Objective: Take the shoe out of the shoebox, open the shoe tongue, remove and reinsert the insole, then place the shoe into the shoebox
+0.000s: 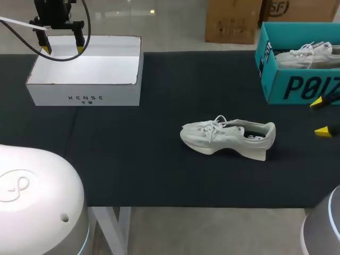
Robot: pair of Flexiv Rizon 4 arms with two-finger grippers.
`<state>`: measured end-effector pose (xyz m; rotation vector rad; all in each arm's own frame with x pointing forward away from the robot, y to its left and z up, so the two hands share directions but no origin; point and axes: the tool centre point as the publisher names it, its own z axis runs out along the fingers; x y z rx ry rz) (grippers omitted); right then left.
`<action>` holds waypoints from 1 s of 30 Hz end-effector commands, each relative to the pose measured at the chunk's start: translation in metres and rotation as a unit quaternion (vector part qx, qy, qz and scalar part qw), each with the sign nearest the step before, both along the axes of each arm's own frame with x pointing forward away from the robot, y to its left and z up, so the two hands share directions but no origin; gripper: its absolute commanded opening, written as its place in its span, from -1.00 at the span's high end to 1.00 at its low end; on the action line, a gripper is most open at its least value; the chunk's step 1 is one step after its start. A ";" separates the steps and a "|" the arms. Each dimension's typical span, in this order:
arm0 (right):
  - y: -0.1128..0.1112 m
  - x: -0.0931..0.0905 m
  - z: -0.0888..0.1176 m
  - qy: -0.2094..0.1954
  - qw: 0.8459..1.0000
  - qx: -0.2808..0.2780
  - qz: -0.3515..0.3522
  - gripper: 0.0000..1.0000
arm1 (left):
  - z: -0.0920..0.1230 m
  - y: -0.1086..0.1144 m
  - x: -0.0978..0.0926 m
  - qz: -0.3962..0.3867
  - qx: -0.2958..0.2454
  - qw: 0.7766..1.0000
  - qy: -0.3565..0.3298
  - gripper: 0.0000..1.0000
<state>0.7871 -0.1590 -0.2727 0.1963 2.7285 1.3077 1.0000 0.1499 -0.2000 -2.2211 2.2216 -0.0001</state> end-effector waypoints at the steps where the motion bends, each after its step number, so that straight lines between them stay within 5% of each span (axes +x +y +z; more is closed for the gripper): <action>1: 0.001 -0.013 -0.009 -0.023 0.997 0.073 -0.013 -1.00 | 0.000 0.000 0.000 0.000 0.000 1.000 0.000 -1.00; 20: 0.012 -0.008 -0.061 -0.025 0.995 0.060 -0.080 -1.00 | 0.000 0.000 0.000 0.000 0.000 1.000 0.000 -1.00; 30: 0.002 -0.002 -0.073 -0.033 0.991 0.083 -0.103 -1.00 | 0.000 0.000 0.000 0.000 0.000 1.000 0.000 -1.00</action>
